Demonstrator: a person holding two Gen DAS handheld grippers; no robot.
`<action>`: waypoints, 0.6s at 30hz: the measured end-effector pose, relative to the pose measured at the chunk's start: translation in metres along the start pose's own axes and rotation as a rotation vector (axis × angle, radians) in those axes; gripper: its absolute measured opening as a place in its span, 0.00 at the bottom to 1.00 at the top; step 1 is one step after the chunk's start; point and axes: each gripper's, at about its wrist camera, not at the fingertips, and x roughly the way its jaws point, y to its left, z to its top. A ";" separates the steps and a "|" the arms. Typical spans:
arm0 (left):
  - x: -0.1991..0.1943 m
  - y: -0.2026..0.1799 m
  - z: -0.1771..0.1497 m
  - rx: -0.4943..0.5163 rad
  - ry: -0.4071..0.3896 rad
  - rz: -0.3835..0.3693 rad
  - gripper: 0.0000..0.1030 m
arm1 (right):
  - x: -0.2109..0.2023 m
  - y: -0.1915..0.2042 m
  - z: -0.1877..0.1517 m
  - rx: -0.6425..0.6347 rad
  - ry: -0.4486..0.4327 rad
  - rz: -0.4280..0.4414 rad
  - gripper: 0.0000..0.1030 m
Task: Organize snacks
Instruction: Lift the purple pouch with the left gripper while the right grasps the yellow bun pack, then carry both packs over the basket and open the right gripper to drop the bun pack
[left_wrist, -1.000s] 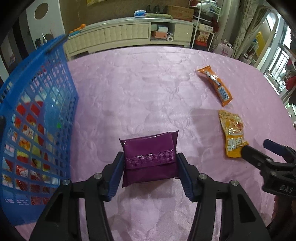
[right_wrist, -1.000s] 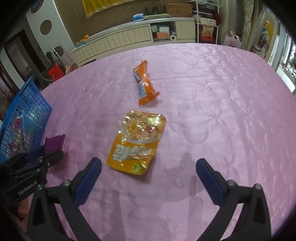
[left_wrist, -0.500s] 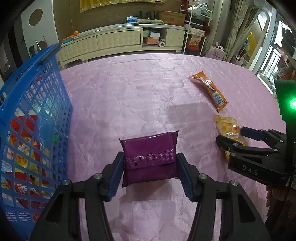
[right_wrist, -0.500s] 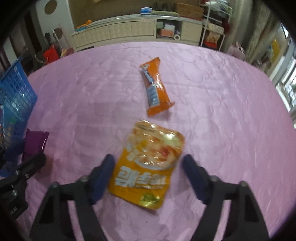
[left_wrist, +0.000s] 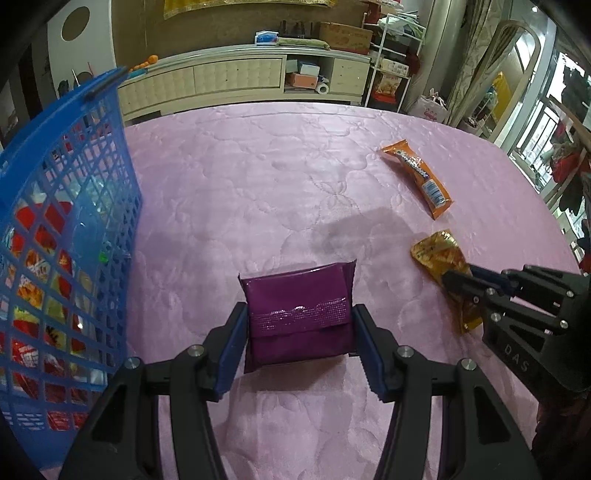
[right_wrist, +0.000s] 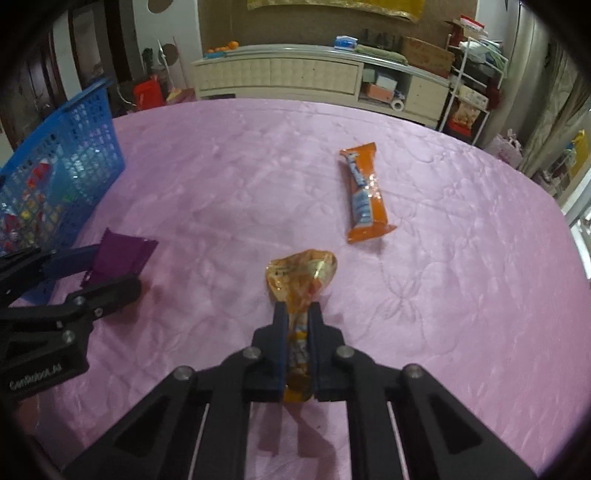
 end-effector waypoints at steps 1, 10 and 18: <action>-0.002 -0.001 0.000 0.002 -0.004 -0.001 0.52 | -0.001 0.001 -0.001 0.014 0.004 0.018 0.12; -0.044 -0.010 -0.002 0.001 -0.069 -0.015 0.52 | -0.052 0.013 -0.002 0.044 -0.061 0.074 0.12; -0.100 -0.008 -0.002 -0.019 -0.153 -0.010 0.52 | -0.109 0.030 0.006 0.043 -0.158 0.112 0.12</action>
